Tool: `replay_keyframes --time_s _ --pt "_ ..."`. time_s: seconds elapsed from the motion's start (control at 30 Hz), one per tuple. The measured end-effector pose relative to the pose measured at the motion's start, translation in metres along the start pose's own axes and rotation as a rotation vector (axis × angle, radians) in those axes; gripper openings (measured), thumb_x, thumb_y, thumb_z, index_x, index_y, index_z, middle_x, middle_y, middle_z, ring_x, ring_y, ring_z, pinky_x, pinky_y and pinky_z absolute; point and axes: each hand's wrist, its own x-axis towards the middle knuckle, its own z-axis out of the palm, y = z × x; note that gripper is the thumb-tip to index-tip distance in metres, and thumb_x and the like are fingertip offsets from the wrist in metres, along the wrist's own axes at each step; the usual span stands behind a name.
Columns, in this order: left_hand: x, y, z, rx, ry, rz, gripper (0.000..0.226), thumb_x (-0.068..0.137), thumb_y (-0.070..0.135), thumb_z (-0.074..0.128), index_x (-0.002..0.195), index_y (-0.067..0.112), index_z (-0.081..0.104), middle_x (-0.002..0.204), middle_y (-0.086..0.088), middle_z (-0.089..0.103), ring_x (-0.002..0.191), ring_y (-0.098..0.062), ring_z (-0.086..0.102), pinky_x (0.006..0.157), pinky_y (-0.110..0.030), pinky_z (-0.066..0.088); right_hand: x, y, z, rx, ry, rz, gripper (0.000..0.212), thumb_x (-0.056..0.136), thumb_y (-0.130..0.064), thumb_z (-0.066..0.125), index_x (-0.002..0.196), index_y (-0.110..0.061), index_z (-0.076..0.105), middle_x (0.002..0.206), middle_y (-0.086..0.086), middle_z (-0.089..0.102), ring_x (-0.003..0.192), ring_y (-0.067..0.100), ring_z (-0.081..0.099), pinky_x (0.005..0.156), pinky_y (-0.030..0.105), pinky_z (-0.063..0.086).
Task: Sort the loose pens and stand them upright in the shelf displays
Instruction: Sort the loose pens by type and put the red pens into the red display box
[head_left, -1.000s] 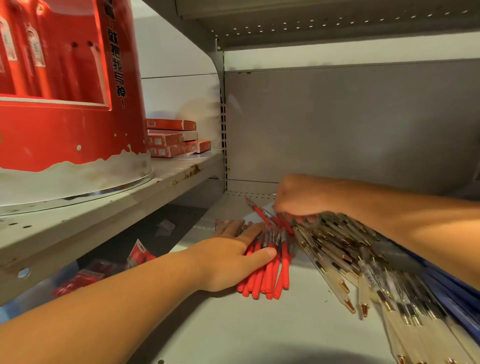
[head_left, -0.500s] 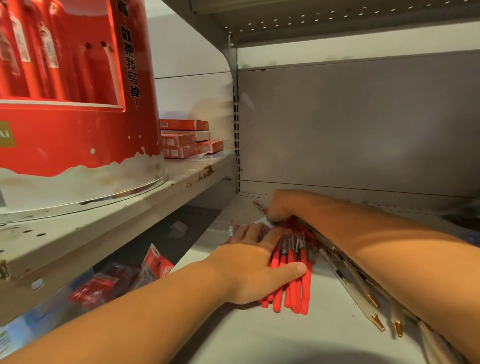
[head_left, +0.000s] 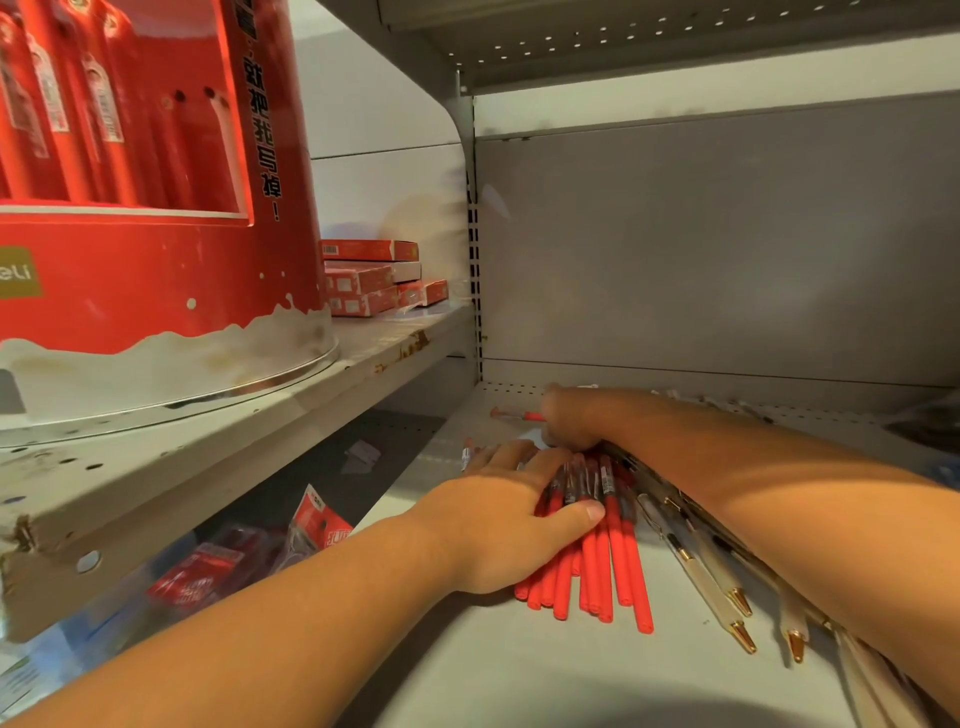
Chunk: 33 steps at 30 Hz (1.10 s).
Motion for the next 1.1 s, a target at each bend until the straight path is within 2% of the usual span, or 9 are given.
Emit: replay_keyframes --time_s 0.1,0.2,0.33,0.5,0.73,0.83,0.9,1.0,1.1 --pt "0.001 -0.002 0.0 -0.016 0.044 -0.004 0.061 0.091 0.075 0.027 0.145 0.048 0.02 0.155 0.002 0.031 0.133 -0.024 0.044 0.108 -0.043 0.042 -0.003 0.004 -0.001 0.029 0.041 -0.017 0.036 0.095 -0.017 0.056 0.129 -0.005 0.049 0.092 0.005 0.057 0.083 0.023 0.061 0.067 0.032 0.044" --pt "0.001 -0.003 -0.002 -0.07 0.125 -0.018 0.053 0.092 0.07 0.034 0.14 0.046 0.031 0.146 0.003 0.041 0.125 -0.021 0.049 0.103 -0.038 0.044 -0.005 0.004 -0.008 0.022 0.024 -0.045 0.046 0.096 -0.016 0.057 0.134 -0.001 0.037 0.101 0.01 0.061 0.091 0.026 0.064 0.069 0.033 0.048" --pt "0.0 -0.002 -0.004 -0.046 0.182 -0.02 0.05 0.094 0.065 0.038 0.136 0.039 0.041 0.141 0.007 0.044 0.118 -0.018 0.052 0.093 -0.03 0.042 -0.009 0.009 -0.028 0.177 0.044 -0.097 0.037 0.102 -0.018 0.047 0.132 0.0 0.034 0.083 0.007 0.054 0.064 0.014 0.051 0.052 0.025 0.039" --pt "-0.001 -0.002 -0.008 -0.051 0.217 -0.074 0.043 0.097 0.06 0.036 0.127 0.032 0.05 0.133 0.005 0.048 0.112 -0.018 0.053 0.095 -0.036 0.047 -0.021 0.018 -0.05 0.35 0.101 -0.085 0.028 0.104 -0.029 0.039 0.118 -0.006 0.04 0.079 0.006 0.052 0.057 0.013 0.049 0.041 0.022 0.04" --pt "-0.001 -0.012 -0.012 -0.112 0.269 -0.135 0.032 0.1 0.049 0.042 0.122 0.03 0.054 0.124 0.003 0.052 0.104 -0.016 0.052 0.09 -0.033 0.046 -0.051 0.033 -0.044 0.68 0.06 -0.034 0.016 0.101 -0.018 0.042 0.114 -0.009 0.047 0.083 0.008 0.051 0.064 0.016 0.051 0.046 0.025 0.048" --pt "-0.002 -0.014 -0.013 -0.149 0.269 -0.173 0.029 0.099 0.047 0.044 0.118 0.03 0.058 0.119 0.002 0.054 0.102 -0.017 0.053 0.087 -0.032 0.046 -0.065 0.032 -0.029 0.874 -0.017 -0.006 0.019 0.101 -0.013 0.041 0.116 -0.006 0.05 0.094 0.013 0.053 0.082 0.025 0.056 0.076 0.04 0.06" --pt "-0.003 -0.01 -0.015 -0.221 0.335 -0.177 0.024 0.097 0.045 0.049 0.11 0.029 0.062 0.11 0.003 0.058 0.098 -0.016 0.056 0.081 -0.031 0.047 -0.073 0.029 -0.019 0.994 -0.033 0.02 0.019 0.101 -0.012 0.041 0.113 -0.003 0.052 0.101 0.017 0.052 0.091 0.03 0.055 0.092 0.051 0.054" --pt "-0.002 0.004 -0.02 -0.425 0.415 -0.154 0.019 0.09 0.046 0.06 0.098 0.03 0.066 0.095 0.009 0.066 0.087 -0.007 0.06 0.07 -0.024 0.047 -0.085 0.022 -0.012 1.217 0.005 0.033 0.014 0.098 -0.004 0.038 0.1 -0.006 0.052 0.088 0.015 0.052 0.075 0.025 0.054 0.068 0.041 0.057" --pt "-0.002 0.019 -0.028 -0.65 0.326 -0.133 0.029 0.082 0.046 0.073 0.098 0.022 0.069 0.087 -0.002 0.074 0.077 -0.012 0.067 0.069 -0.027 0.054 -0.094 0.014 -0.012 1.407 0.033 0.024 0.017 0.096 0.003 0.036 0.091 -0.006 0.05 0.076 0.013 0.05 0.057 0.02 0.055 0.051 0.031 0.052"
